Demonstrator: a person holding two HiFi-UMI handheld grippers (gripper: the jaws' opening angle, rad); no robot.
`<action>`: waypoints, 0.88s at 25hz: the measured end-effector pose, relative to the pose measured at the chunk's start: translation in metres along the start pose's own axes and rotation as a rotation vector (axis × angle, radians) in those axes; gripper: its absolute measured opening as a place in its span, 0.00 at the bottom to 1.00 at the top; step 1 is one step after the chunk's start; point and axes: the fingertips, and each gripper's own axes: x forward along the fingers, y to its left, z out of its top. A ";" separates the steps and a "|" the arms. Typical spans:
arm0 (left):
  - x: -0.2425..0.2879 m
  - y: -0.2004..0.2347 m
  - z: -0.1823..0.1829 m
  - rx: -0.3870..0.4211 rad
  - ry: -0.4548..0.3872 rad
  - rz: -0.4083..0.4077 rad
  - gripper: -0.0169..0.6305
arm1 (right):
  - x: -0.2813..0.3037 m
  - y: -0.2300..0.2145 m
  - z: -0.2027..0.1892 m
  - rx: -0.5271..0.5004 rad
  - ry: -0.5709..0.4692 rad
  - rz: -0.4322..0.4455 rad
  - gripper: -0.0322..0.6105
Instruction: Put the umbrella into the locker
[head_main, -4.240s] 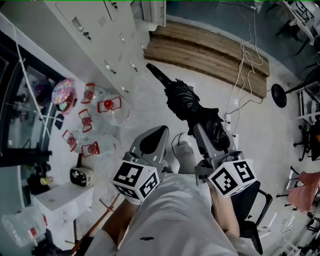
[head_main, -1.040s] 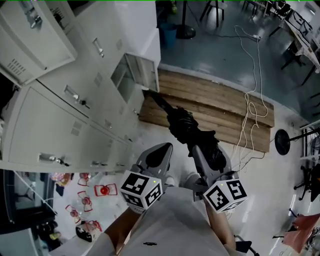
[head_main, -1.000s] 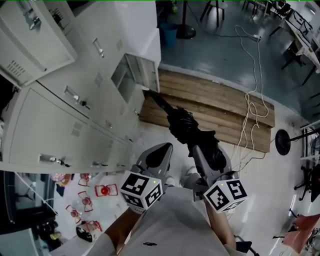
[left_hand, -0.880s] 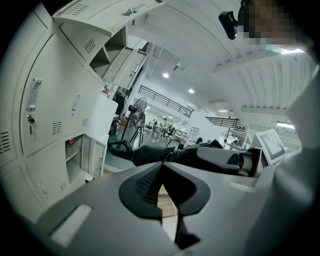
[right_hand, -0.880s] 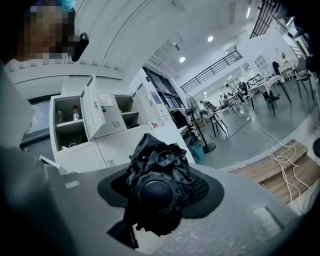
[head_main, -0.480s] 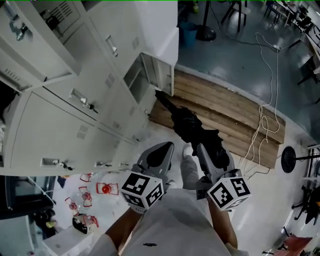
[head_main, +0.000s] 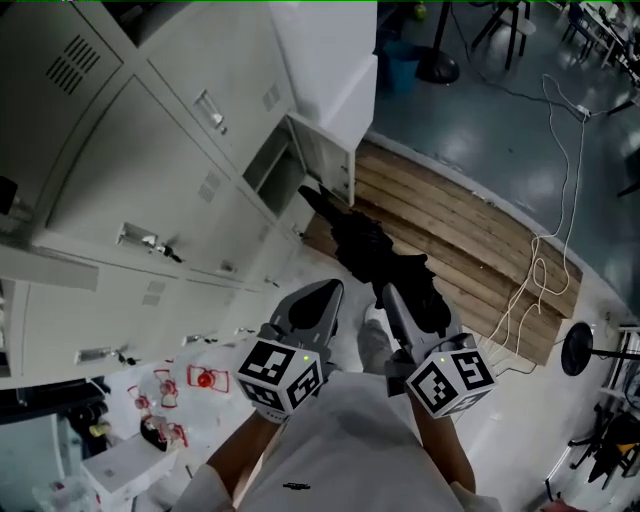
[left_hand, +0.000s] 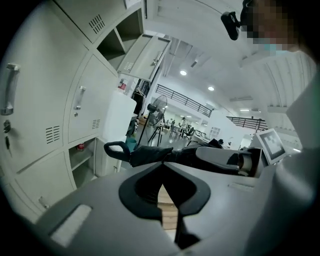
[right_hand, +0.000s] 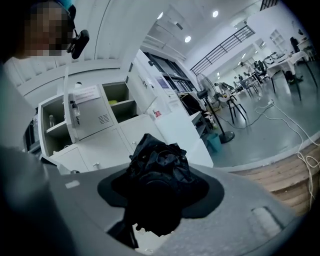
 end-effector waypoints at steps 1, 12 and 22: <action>0.008 0.003 0.005 0.000 0.001 0.012 0.05 | 0.008 -0.006 0.004 0.003 0.010 0.010 0.42; 0.088 0.028 0.049 0.012 -0.028 0.152 0.05 | 0.083 -0.059 0.043 0.027 0.068 0.143 0.42; 0.113 0.049 0.048 -0.030 -0.028 0.242 0.05 | 0.116 -0.077 0.045 0.020 0.109 0.190 0.42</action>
